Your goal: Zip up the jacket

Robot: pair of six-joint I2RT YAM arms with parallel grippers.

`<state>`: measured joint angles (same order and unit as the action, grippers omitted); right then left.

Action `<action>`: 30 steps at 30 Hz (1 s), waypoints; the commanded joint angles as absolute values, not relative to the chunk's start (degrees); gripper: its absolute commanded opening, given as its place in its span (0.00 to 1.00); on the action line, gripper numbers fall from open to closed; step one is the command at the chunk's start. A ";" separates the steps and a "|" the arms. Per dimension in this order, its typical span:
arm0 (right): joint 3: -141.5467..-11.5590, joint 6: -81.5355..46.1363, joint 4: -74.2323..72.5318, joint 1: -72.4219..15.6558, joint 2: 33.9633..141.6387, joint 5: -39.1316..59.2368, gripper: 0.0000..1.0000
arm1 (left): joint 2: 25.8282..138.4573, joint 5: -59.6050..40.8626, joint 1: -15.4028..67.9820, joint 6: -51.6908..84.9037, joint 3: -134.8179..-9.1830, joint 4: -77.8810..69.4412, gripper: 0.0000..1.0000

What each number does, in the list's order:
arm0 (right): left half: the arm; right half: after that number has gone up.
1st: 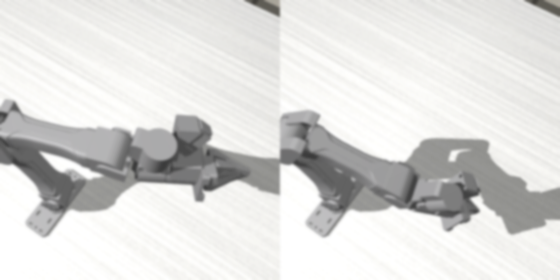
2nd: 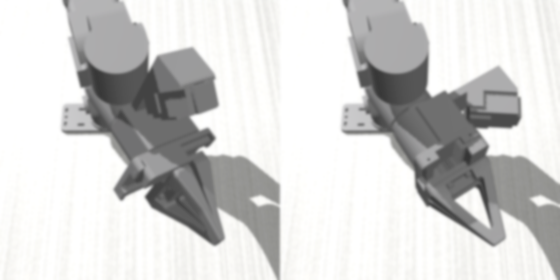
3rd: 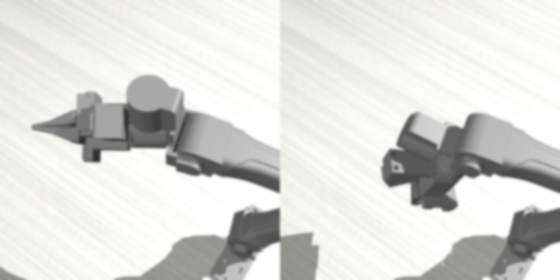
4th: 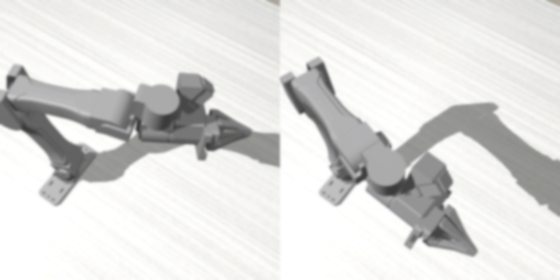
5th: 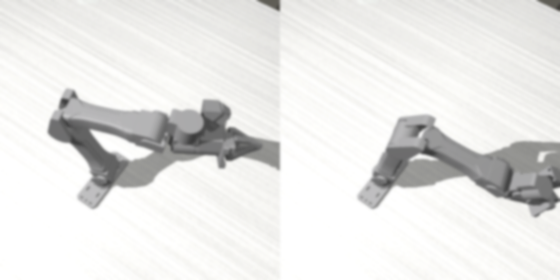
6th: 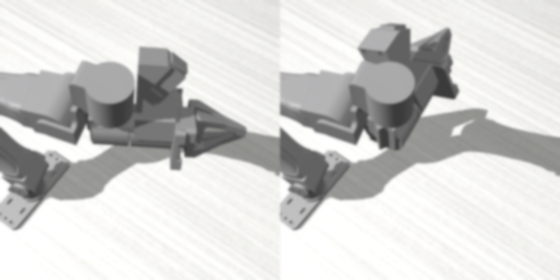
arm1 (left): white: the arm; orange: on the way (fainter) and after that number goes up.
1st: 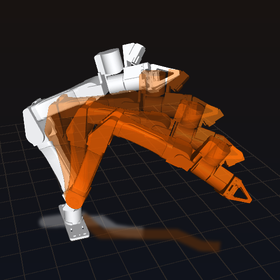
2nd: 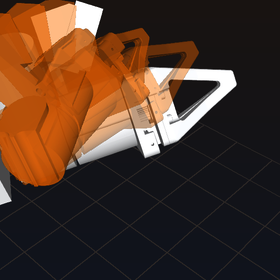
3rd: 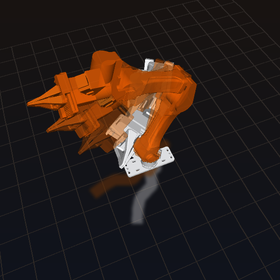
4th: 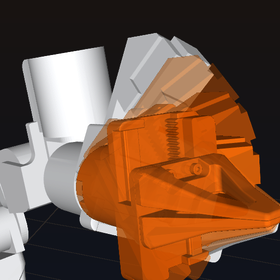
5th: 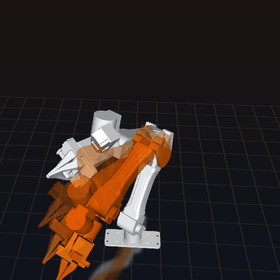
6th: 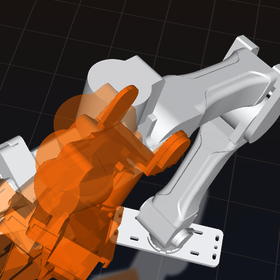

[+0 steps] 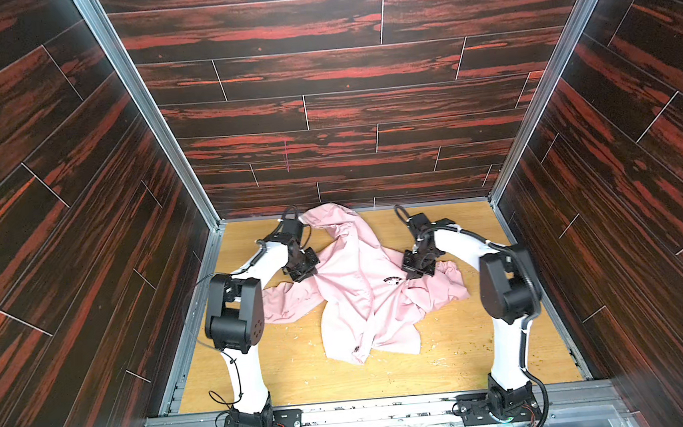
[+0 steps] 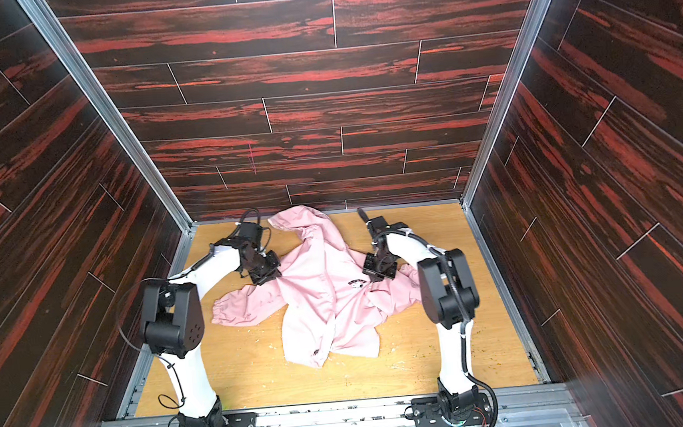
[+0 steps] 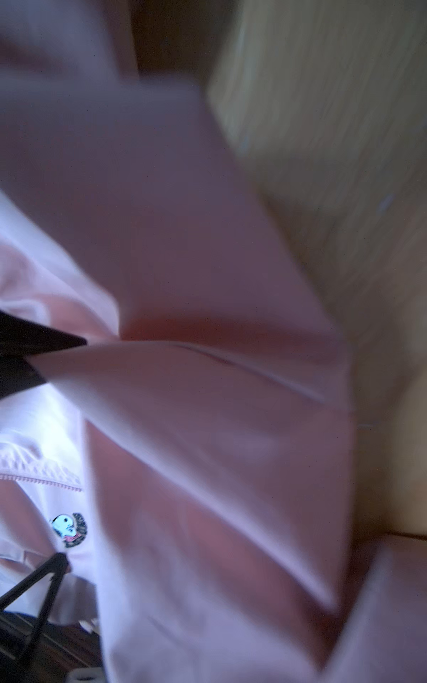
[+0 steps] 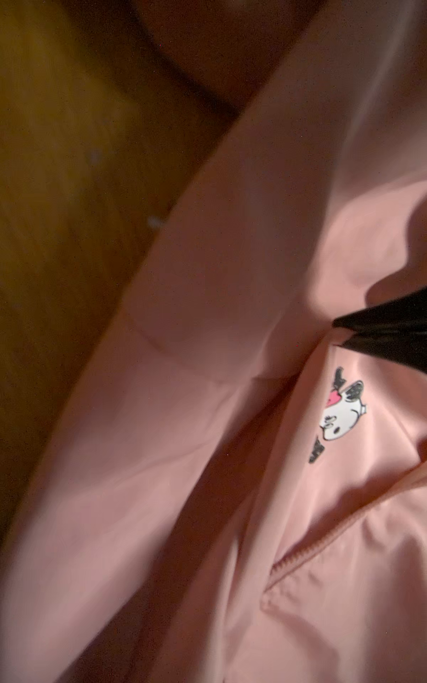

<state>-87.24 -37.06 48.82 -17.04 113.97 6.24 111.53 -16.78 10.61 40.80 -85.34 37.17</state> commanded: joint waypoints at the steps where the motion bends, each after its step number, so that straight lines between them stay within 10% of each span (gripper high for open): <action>1: -84.52 -37.45 47.59 -13.80 105.49 7.18 0.00 | 108.46 -14.83 9.56 39.04 -85.81 40.11 0.00; 8: -84.40 -36.57 48.27 -10.54 102.74 8.38 0.00 | 109.50 -16.44 9.39 37.02 -87.60 41.93 0.00; 10: -86.54 -35.95 49.80 -10.62 104.49 9.72 0.03 | 110.40 -17.49 9.49 36.79 -88.85 42.72 0.16; 14: -88.66 -36.34 51.11 -10.55 102.96 8.44 0.45 | 108.13 -16.83 9.49 37.00 -89.21 43.72 0.49; 17: -91.25 -35.93 52.62 -10.70 100.89 7.05 0.56 | 104.77 -14.71 9.49 36.62 -89.57 45.90 0.60; 30: -80.67 -31.42 55.71 -25.08 86.97 5.01 0.55 | 107.02 -18.91 25.04 36.29 -97.94 44.46 0.71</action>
<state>-86.06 -32.62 53.06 -21.74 92.55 5.15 102.28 -15.44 21.12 36.86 -95.33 44.27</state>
